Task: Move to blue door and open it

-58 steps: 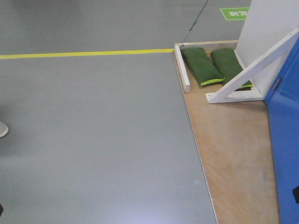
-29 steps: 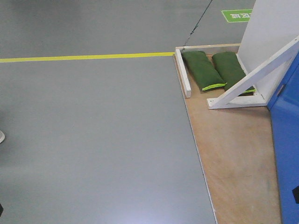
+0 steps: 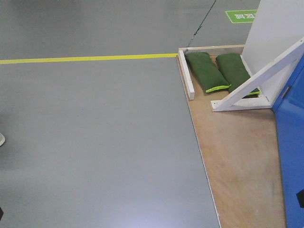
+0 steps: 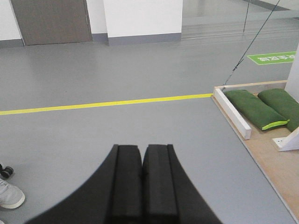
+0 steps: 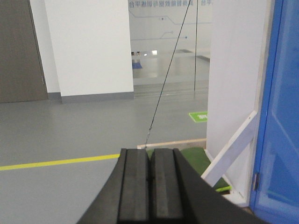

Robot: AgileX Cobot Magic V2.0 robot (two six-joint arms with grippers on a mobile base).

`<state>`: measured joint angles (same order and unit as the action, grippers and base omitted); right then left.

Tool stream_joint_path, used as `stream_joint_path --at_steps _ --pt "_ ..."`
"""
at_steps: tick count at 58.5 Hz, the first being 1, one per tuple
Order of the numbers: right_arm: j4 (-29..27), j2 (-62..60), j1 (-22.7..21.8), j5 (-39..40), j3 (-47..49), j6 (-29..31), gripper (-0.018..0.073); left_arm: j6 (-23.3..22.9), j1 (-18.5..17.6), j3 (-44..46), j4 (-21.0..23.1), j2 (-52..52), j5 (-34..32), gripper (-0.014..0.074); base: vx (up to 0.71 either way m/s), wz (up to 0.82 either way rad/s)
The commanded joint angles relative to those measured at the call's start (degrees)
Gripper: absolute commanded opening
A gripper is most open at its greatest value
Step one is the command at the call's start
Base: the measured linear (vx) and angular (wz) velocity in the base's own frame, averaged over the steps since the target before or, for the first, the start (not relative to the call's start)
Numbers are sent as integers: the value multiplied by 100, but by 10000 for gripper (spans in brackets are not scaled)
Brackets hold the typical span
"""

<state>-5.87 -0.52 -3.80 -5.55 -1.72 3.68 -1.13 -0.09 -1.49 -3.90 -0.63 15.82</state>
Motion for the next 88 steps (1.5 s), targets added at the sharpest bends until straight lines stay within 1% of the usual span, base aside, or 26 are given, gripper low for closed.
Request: stream_joint_path --at_steps 1,4,6,7,10,15,19,20,22,23,26,28,30,32,38,43,52,57,64,69,78,84,88 --pt "-23 65 -31 293 -7 2 12 -39 -35 141 15 -75 -485 73 0 0" --pt "-106 65 -31 485 28 2 12 -39 -35 141 15 -75 -485 73 0 0" --pt "-300 65 -31 876 135 2 12 -39 -35 141 15 -75 -485 73 0 0" --pt "-1523 271 -31 2085 1399 2 12 -39 -35 141 15 -75 -485 73 0 0" --pt "-1877 505 -31 2080 1955 2 12 -39 -35 141 15 -75 -485 73 0 0" --pt "-2687 973 -31 2106 2823 2 12 -39 -35 141 15 -75 -485 73 0 0" --pt "-3526 1385 -31 2256 3474 2 12 -39 -35 141 15 -75 -485 73 0 0" --pt "-3844 1528 -31 2300 3682 2 12 -39 -35 141 15 -75 -485 73 0 0" --pt "-4273 1715 -31 2442 3961 2 12 -39 -35 141 15 -75 -485 73 0 0" --pt "-4598 1855 -31 2533 4159 2 12 -39 -35 141 15 -75 -485 73 0 0" --pt "-5312 2159 -31 2797 4593 2 12 -39 -35 141 15 -75 -485 73 0 0" --pt "-5714 2368 -31 3038 4862 2 12 -39 -35 141 15 -75 -485 73 0 0" --pt "-5991 2565 -31 3281 5087 2 12 -39 -35 141 15 -75 -485 73 0 0" --pt "-6137 2762 -31 3494 5270 2 12 -39 -35 141 15 -75 -485 73 0 0" --pt "-6053 3225 -31 3752 5546 2 12 -39 -35 141 15 -75 -485 73 0 0" --pt "-5782 3456 -31 3789 5568 9 12 -39 -35 141 15 -75 -485 73 0 0" --pt "-5474 3636 -52 4038 5568 26 12 -39 -35 141 15 -75 -485 73 0 0" --pt "-5318 3636 -254 4172 5568 26 12 -39 -35 141 15 -75 -485 73 0 0" --pt "-5242 3620 -886 4189 5568 26 12 -39 -35 141 15 -75 -485 73 0 0" --pt "-5287 3620 -1593 3914 5568 26 12 -39 -35 141 15 -75 -485 73 0 0" --pt "-5450 3620 -2890 3157 5568 26 12 -39 -35 141 15 -75 -485 73 0 0" --pt "-5800 3620 -3696 2849 5568 26 12 -39 -35 141 15 -75 -485 73 0 0" --pt "-6217 3620 -4264 2531 5568 26 12 -39 -35 141 15 -75 -485 73 0 0"
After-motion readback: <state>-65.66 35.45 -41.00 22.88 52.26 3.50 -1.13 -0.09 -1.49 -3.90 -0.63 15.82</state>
